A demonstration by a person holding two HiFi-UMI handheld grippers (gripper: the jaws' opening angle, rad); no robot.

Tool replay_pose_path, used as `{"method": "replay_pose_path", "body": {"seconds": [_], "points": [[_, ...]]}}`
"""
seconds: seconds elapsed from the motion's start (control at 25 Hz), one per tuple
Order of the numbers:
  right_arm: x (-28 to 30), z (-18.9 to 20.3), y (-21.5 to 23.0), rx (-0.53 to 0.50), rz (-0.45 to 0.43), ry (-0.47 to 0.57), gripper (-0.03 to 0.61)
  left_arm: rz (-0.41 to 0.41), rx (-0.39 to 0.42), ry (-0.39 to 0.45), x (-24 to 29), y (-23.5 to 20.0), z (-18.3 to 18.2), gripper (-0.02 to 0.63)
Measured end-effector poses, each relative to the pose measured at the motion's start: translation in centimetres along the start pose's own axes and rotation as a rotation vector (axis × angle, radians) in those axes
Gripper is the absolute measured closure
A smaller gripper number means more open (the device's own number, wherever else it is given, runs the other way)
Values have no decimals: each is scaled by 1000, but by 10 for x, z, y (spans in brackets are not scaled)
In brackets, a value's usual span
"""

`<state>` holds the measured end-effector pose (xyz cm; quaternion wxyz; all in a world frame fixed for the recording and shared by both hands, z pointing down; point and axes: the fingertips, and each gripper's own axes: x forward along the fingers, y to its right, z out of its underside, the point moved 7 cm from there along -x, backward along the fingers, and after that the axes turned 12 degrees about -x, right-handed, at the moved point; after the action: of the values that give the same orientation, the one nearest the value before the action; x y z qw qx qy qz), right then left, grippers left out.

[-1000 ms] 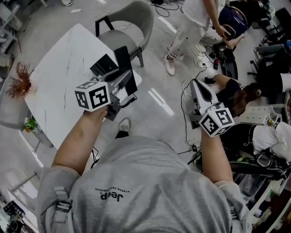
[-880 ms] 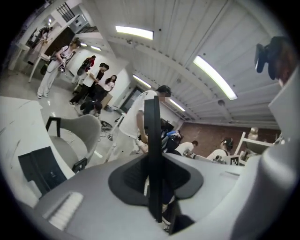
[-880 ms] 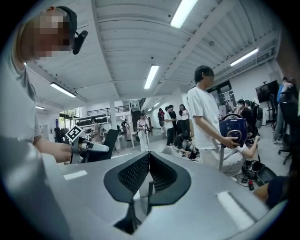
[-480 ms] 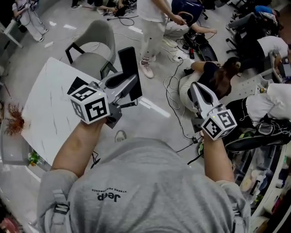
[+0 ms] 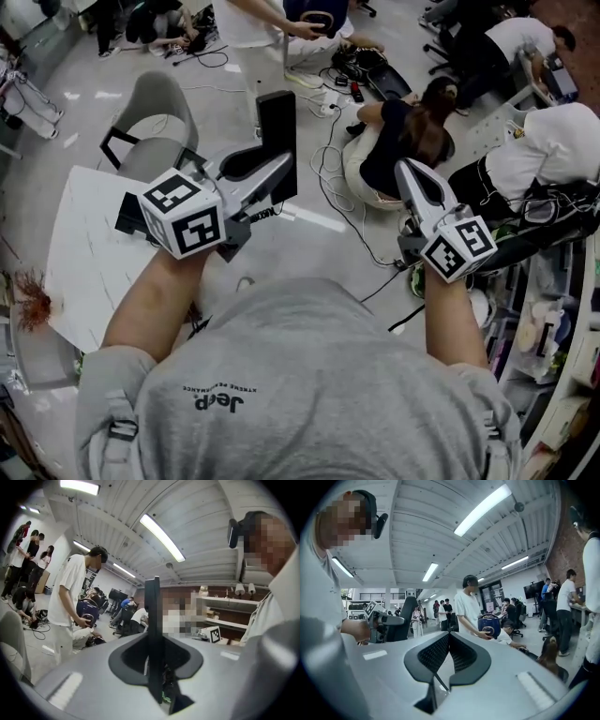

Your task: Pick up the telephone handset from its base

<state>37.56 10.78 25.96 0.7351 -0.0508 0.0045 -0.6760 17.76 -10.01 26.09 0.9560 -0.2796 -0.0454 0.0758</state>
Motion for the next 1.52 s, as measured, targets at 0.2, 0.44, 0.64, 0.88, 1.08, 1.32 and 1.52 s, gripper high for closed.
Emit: {"method": "replay_pose_path", "body": {"seconds": [0.2,0.44,0.64,0.88,1.08,1.32,1.52], "points": [[-22,-6,23,7,36,22,574,63,17,-46,37,22,-3,476],[-42,-7,29,3,68,30,574,136,14,-68,61,39,1,476],[-56,-5,33,1,87,29,574,177,3,-90,74,51,8,476],[-60,-4,34,4,89,24,574,199,0,-99,79,57,11,475],[-55,-4,33,3,83,20,574,196,-5,-98,77,54,11,476],[-53,-4,33,4,81,24,574,193,-4,-95,76,52,9,476],[-53,-6,34,0,80,24,574,191,-13,-88,77,53,7,476]]}}
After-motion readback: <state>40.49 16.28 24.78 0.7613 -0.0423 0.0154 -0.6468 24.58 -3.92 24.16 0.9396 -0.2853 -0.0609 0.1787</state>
